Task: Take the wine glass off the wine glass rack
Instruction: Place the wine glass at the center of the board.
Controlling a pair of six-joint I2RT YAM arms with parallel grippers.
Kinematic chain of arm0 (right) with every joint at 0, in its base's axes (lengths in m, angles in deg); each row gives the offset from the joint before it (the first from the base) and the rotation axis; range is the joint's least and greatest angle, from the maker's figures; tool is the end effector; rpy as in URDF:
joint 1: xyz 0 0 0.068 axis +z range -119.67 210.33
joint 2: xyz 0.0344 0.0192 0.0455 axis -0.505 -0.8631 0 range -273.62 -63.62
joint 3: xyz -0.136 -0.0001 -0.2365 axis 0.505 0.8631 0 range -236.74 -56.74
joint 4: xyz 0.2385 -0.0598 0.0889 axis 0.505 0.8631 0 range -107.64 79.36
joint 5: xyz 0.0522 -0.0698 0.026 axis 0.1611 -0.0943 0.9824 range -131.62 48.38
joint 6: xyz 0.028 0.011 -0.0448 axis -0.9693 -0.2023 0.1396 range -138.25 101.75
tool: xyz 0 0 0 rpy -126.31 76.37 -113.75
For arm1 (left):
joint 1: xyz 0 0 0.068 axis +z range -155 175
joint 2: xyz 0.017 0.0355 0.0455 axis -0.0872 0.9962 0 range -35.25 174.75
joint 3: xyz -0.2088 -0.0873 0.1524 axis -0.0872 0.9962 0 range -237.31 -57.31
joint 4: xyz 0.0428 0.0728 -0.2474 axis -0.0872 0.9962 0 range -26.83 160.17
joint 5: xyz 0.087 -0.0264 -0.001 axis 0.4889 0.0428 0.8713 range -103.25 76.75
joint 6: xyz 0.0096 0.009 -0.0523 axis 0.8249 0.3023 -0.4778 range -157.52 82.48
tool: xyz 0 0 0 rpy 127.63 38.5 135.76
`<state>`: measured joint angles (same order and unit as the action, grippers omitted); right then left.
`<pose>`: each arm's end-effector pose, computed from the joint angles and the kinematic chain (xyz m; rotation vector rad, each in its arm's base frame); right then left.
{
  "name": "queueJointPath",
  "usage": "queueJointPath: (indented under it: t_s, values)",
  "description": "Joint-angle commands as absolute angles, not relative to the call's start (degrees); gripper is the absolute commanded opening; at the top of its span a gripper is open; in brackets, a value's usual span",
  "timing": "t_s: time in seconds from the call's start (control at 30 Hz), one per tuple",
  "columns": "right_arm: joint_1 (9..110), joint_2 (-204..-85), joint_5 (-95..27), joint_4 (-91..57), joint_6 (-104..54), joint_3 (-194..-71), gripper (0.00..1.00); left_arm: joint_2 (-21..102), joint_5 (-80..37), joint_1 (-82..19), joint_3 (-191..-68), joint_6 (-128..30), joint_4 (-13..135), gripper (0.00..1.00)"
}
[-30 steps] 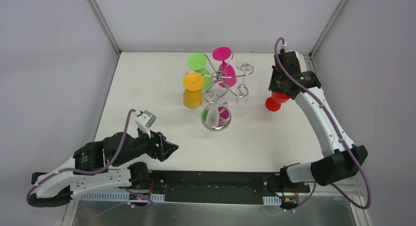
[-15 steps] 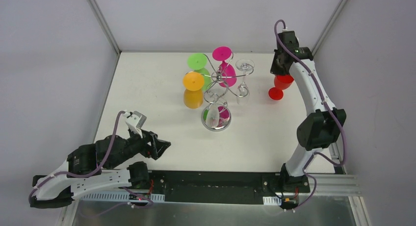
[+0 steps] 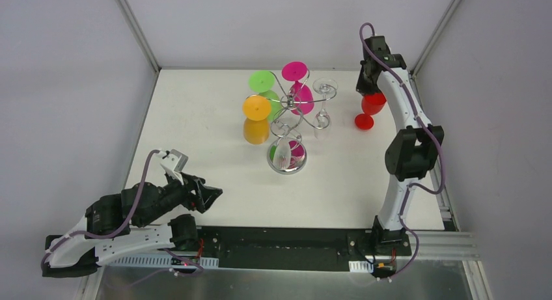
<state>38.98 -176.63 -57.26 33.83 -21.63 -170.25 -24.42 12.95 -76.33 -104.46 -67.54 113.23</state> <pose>0.4324 0.0561 0.3345 0.0066 2.4303 -0.2416 0.0231 -0.0191 0.3314 0.3341 1.8380 -0.8448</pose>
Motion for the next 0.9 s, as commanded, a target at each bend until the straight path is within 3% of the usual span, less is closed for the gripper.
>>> queueJointPath:
  t_s: [0.0, 0.63, 0.73, 0.87]
  values:
    - [38.82, -178.36, -58.18, 35.19, -21.16, -175.09, 0.0, -24.4, 14.63, -76.91, -104.2, -67.66, 113.87, 0.76]
    - [38.27, -180.98, -58.81, 34.26, -21.46, -174.69, 0.0, -22.64, 14.64, -76.9, -104.4, -67.04, 114.15, 0.77]
    - [38.27, -180.89, -58.98, 34.13, -21.69, -174.39, 0.17, -22.67, 14.61, -76.91, -104.4, -66.9, 114.17, 0.77]
    - [38.24, -180.65, -59.13, 34.13, -22.05, -174.38, 0.26, -22.59, 14.99, -76.92, -104.51, -66.52, 114.29, 0.78]
